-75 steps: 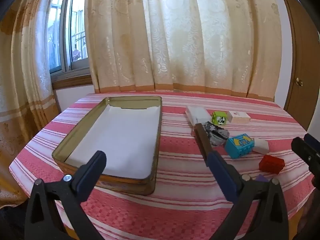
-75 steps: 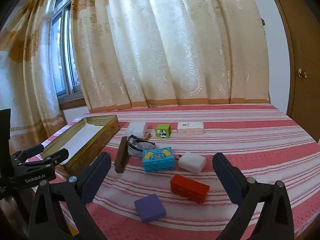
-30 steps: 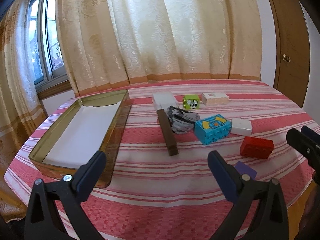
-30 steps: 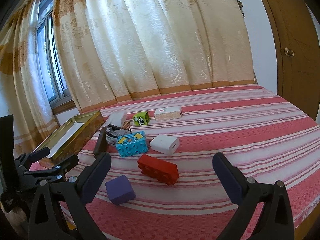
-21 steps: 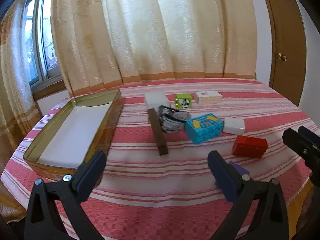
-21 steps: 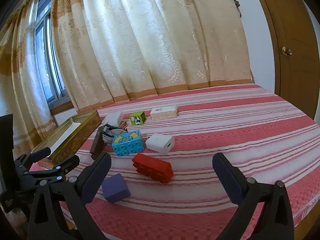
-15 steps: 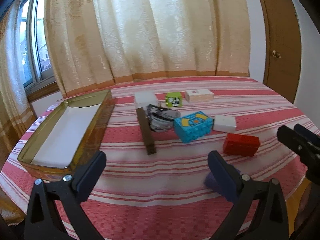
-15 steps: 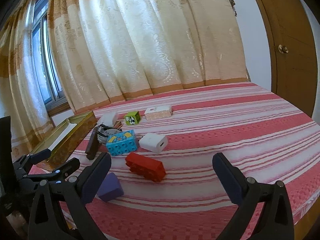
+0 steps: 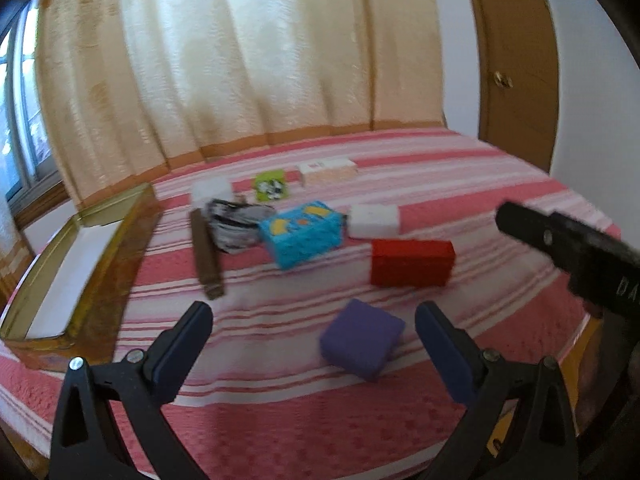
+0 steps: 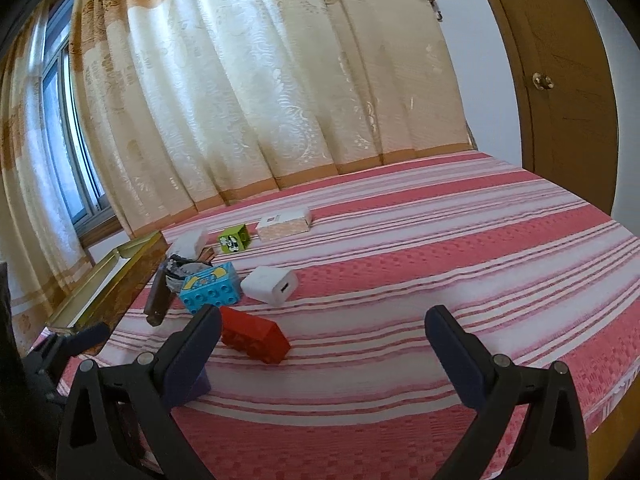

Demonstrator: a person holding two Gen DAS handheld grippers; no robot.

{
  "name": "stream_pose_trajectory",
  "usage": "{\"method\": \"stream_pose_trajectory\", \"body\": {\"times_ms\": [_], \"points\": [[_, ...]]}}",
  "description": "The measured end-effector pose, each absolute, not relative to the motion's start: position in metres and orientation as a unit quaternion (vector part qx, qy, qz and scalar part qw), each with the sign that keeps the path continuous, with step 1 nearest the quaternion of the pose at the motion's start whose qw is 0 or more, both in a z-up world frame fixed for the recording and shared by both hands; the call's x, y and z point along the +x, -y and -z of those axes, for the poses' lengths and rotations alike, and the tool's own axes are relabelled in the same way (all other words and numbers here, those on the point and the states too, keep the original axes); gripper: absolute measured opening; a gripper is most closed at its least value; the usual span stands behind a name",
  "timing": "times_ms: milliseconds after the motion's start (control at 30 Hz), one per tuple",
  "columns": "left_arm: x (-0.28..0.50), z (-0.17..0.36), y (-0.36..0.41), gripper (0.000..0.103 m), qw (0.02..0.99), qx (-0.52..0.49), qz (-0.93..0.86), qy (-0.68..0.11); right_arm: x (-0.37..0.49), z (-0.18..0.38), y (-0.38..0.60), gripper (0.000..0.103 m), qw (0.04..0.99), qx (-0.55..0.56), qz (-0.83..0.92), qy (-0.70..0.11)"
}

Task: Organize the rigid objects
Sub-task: 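Grasp the purple cube with the left tool while the right tool grasps the red brick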

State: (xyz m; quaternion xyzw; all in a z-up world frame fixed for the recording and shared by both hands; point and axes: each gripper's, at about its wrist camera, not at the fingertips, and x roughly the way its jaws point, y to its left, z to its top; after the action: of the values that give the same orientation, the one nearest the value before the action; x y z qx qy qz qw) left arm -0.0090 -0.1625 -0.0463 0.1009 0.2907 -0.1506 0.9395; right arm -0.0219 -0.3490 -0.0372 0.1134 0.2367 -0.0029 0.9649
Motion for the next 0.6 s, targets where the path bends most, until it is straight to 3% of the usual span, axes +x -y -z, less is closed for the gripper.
{"method": "stream_pose_trajectory", "body": {"times_ms": [67, 167, 233, 300, 600], "points": [[-0.006, 0.052, 0.168, 0.097, 0.934, 0.106, 0.162, -0.301, -0.022, 0.037, 0.350, 0.102, 0.965, 0.113, 0.004, -0.237], [0.002, 0.060, 0.174, 0.082, 0.924, 0.108, 0.173, -0.324, -0.020, 0.039, 0.350, 0.102, 0.964, 0.113, 0.005, -0.239], [0.007, 0.065, 0.174, 0.061, 0.916, 0.101, 0.187, -0.340, -0.019, 0.041, 0.350, 0.102, 0.964, 0.112, 0.004, -0.241], [0.009, 0.065, 0.172, 0.049, 0.914, 0.087, 0.202, -0.341, -0.017, 0.042, 0.348, 0.102, 0.964, 0.108, 0.004, -0.242], [0.011, 0.057, 0.145, 0.048, 0.932, 0.068, 0.171, -0.314, 0.001, 0.042, 0.326, 0.102, 0.965, 0.065, -0.011, -0.253]]}}
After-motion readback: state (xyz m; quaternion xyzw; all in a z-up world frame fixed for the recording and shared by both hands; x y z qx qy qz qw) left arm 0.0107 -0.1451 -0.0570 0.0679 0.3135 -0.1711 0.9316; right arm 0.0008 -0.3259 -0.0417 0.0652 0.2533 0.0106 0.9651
